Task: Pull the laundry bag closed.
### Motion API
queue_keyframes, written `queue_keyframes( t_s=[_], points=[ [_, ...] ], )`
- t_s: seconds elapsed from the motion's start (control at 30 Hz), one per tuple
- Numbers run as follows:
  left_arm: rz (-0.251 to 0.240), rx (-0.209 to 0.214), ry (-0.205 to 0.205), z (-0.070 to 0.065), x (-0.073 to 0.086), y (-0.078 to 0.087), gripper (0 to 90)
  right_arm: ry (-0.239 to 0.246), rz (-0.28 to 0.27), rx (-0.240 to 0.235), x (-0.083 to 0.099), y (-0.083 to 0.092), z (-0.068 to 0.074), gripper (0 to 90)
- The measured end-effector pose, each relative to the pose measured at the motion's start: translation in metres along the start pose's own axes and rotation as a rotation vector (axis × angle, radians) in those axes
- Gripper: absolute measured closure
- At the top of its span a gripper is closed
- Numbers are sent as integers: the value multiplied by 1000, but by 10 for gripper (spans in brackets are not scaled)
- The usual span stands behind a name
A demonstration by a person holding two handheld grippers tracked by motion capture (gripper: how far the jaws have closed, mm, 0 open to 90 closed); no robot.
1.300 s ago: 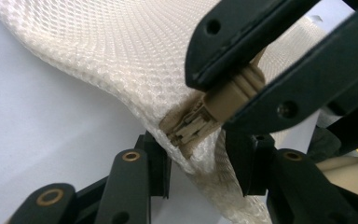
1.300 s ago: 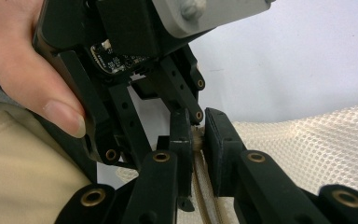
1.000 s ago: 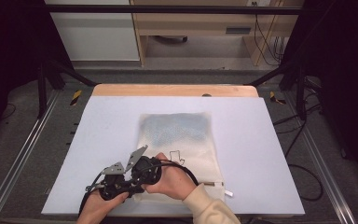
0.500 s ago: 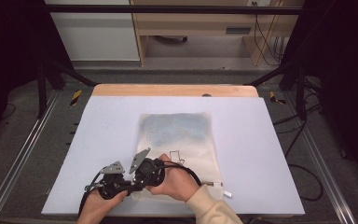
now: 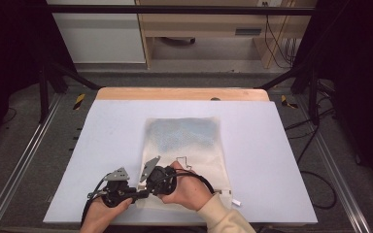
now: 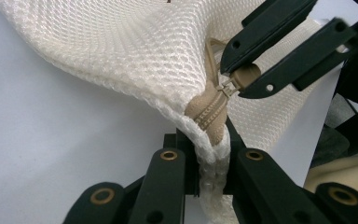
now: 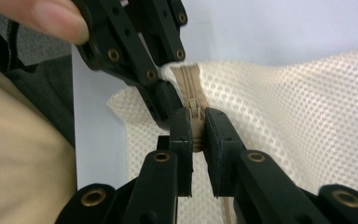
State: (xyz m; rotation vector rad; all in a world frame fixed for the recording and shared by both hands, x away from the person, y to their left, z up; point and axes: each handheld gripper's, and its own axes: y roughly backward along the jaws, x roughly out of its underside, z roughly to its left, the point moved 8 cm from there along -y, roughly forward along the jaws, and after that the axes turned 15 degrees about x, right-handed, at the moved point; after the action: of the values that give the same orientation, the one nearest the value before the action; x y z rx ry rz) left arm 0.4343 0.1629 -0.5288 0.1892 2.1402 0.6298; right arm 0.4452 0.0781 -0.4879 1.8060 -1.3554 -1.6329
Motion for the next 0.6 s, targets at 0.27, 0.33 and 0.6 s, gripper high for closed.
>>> queue_keyframes(
  t_s=[0.27, 0.33, 0.6],
  points=[
    [7, -6, -10, 0, 0, 0, 840, -24, 6, -6, 8, -1, -4, 821],
    [9, -8, -10, -1, 0, 0, 839, -28, 9, -6, 10, -1, -5, 821],
    [17, -14, -20, -1, 0, 0, 839, -38, 7, -8, 14, 0, -6, 820]
  ],
)
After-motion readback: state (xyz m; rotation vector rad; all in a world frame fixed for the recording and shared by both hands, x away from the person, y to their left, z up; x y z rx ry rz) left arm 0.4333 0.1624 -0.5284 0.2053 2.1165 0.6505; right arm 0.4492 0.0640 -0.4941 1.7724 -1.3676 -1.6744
